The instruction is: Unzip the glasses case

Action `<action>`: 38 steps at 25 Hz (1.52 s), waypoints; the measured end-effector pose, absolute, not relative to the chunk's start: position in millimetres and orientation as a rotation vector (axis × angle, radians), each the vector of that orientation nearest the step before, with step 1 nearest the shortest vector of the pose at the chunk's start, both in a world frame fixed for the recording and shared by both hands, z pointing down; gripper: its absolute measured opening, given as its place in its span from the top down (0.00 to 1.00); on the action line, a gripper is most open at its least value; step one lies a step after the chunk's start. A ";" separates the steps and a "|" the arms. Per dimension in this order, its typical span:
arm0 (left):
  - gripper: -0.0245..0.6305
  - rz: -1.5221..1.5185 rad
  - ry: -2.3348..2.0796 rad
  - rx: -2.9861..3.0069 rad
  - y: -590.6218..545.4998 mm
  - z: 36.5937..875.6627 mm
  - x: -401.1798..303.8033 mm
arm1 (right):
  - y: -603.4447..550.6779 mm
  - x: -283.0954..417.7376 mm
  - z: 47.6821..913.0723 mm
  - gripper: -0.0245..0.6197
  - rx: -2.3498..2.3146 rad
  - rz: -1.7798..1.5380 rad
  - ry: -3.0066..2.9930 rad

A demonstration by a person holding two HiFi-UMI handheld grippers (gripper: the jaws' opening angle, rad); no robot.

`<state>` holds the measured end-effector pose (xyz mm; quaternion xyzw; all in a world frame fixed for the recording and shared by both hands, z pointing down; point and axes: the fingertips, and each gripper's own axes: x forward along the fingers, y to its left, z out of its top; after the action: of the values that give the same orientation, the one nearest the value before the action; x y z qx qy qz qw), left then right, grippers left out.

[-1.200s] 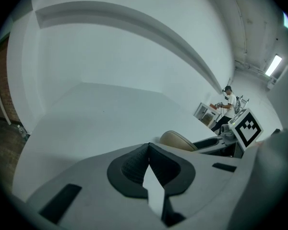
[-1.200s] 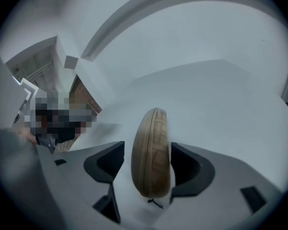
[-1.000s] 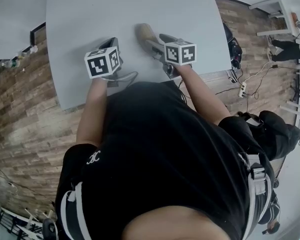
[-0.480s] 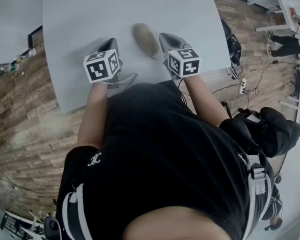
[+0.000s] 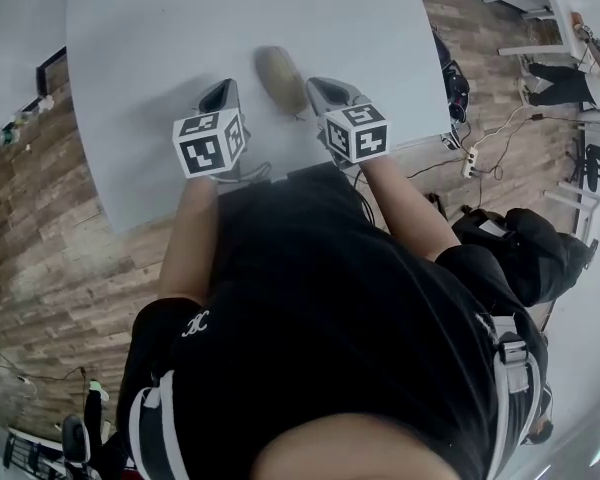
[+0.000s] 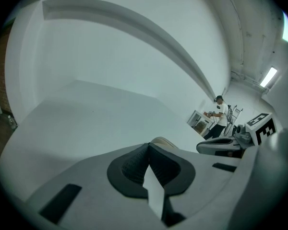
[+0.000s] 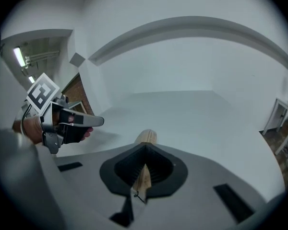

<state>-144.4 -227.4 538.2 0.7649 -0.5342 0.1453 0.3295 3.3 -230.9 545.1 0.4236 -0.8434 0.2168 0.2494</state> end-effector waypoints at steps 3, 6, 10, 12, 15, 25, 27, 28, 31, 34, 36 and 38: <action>0.96 0.390 -1.366 1.996 -227.2 543.9 -137.6 | -232.5 -0.2 559.2 0.94 1.133 0.615 -2.261; 0.96 0.395 -1.358 1.991 -226.3 543.6 -133.6 | -230.7 0.9 570.5 0.94 1.101 0.634 -2.229; 0.96 0.392 -1.372 1.975 -228.3 540.7 -130.6 | -226.3 1.5 580.8 0.94 1.044 0.630 -2.219; 0.96 0.384 -1.380 1.961 -230.3 540.0 -132.8 | -225.9 -3.9 581.3 0.94 1.013 0.650 -2.242; 0.96 0.376 -1.392 1.949 -231.0 536.6 -132.6 | -223.9 -8.9 581.2 0.94 0.966 0.699 -2.257; 0.96 0.352 -1.613 1.876 -218.7 501.3 -67.1 | -216.3 53.4 537.8 0.94 0.829 0.606 -2.463; 0.96 0.325 -1.671 1.841 -212.5 495.1 -36.6 | -211.4 83.9 532.3 0.94 0.783 0.604 -2.499; 0.96 0.310 -1.699 1.825 -208.7 491.4 -19.8 | -209.4 100.5 527.7 0.94 0.760 0.598 -2.522; 0.96 0.288 -1.789 1.781 -195.7 480.7 30.5 | -211.0 150.8 508.8 0.94 0.721 0.571 -2.607; 0.96 0.260 -1.845 1.720 -179.4 475.9 78.0 | -220.7 196.7 489.2 0.94 0.729 0.569 -2.676; 0.96 0.253 -1.866 1.693 -168.1 473.3 103.3 | -225.4 218.3 476.5 0.94 0.736 0.544 -2.704; 0.96 0.255 -1.888 1.673 -157.4 470.6 120.2 | -226.4 233.5 465.0 0.94 0.734 0.508 -2.729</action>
<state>120.2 -157.4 470.6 0.6297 -0.7108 0.0961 0.2984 233.5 -226.4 465.0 0.2533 -0.9418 0.1753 0.1346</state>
